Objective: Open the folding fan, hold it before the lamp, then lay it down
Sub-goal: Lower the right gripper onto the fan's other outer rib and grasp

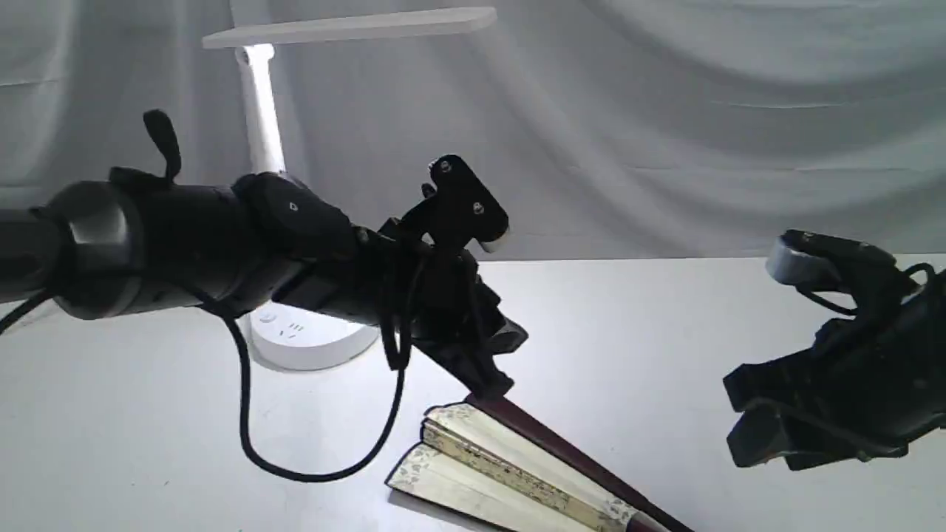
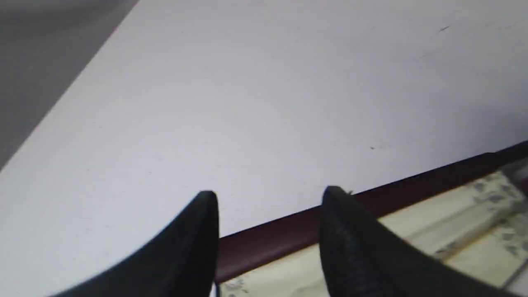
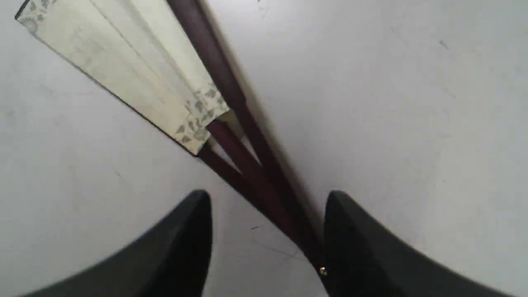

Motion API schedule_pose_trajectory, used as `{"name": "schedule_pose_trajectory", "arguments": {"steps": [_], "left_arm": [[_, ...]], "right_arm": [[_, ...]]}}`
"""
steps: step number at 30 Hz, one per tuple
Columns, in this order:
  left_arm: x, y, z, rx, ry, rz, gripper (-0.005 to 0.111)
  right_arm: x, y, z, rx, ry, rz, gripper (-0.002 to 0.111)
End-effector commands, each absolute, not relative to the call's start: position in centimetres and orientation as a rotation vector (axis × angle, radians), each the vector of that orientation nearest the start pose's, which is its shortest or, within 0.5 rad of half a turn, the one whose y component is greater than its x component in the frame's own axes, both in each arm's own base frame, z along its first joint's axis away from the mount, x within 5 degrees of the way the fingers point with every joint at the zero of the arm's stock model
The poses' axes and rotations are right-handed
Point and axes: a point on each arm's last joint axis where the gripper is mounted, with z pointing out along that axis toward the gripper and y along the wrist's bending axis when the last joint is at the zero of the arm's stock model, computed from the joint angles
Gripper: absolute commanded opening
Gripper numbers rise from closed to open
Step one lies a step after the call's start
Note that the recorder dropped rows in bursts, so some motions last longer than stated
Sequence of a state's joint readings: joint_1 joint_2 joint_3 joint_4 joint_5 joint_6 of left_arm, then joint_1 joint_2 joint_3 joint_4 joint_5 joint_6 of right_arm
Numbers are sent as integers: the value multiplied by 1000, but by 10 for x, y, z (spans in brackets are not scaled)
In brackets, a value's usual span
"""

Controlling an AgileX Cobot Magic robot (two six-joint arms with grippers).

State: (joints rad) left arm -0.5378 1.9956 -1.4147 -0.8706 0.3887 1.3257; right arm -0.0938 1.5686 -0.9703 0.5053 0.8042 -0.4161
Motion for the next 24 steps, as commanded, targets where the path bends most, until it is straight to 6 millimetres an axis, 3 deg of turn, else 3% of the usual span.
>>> {"name": "schedule_pose_trajectory", "arguments": {"steps": [1, 6, 12, 17, 24], "left_arm": [[359, -249, 216, 1237, 2030, -465, 39], [352, -237, 215, 1053, 2310, -567, 39], [348, -220, 206, 890, 2586, -528, 39], [345, -219, 205, 760, 2680, -557, 39], [342, -218, 202, 714, 2732, -567, 39]], "right_arm": [[306, 7, 215, -20, 2808, 535, 44], [321, 8, 204, -67, 2838, 579, 44], [337, 10, 187, -69, 2882, 660, 44], [357, 11, 171, -67, 2916, 731, 44], [380, 16, 145, -216, 2905, 880, 39]]}}
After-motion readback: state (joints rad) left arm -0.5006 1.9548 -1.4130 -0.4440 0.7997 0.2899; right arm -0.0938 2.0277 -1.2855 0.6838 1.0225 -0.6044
